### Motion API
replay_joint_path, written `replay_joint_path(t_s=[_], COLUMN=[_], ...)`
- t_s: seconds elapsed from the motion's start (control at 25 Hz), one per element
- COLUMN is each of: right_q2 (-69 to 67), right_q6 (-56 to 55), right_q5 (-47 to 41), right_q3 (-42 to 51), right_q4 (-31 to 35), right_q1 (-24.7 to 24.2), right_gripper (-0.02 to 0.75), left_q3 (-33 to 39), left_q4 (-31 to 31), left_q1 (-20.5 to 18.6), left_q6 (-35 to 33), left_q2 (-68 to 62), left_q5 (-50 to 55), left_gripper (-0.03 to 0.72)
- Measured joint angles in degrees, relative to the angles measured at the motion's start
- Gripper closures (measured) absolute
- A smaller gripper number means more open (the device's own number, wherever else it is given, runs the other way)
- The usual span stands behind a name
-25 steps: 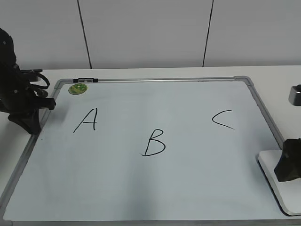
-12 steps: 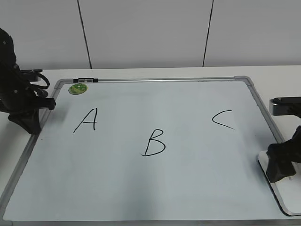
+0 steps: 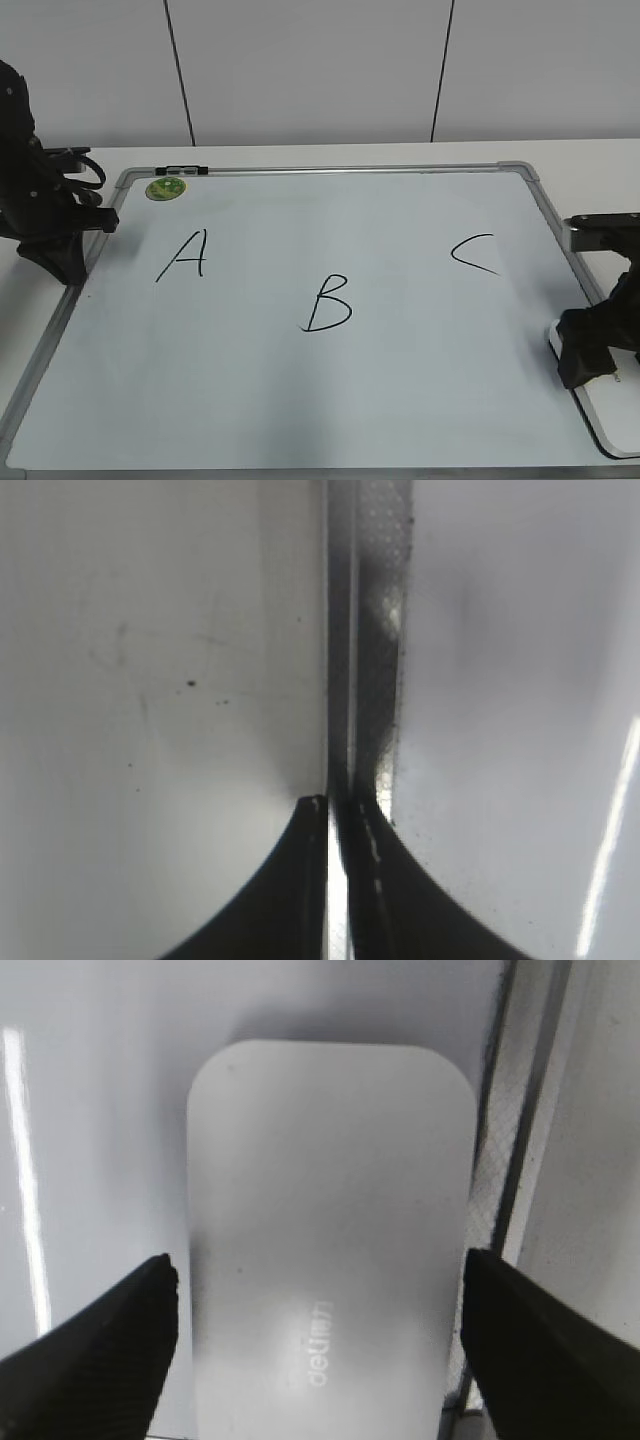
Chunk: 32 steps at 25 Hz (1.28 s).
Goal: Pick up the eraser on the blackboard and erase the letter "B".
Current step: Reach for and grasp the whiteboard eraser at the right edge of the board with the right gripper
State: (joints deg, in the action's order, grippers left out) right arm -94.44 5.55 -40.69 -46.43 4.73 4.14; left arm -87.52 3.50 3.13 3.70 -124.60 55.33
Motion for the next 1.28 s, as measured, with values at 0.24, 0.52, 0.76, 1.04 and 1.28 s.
replay_joint_path(t_s=[0.24,0.52,0.76,1.04,1.28], right_q2=[-0.14,-1.43,-1.43,-1.43,-1.43], right_q6=[-0.11,-0.11,-0.11,-0.18,-0.24], right_q5=[1.00,1.24,1.36,1.36,1.36], right_q3=[-0.04,-0.04,-0.04,-0.13,-0.13], right_q4=[0.00,0.00,-0.14,-0.14,0.16], right_q1=[0.00,0.00,0.00,0.00,0.00], right_gripper=[0.092,0.103,0.182,0.211,0.211], left_q3=[0.00,0.00,0.00,0.00,0.00], left_q4=[0.00,0.00,0.00,0.13,0.13], left_q1=[0.00,0.00,0.00,0.00,0.00], left_q6=[0.00,0.00,0.00,0.00,0.00], left_q2=[0.00,0.00,0.00,0.00,0.00], left_q5=[0.00,0.00,-0.14,-0.14,-0.18], left_gripper=[0.672,0.672,0.672,0.672,0.672])
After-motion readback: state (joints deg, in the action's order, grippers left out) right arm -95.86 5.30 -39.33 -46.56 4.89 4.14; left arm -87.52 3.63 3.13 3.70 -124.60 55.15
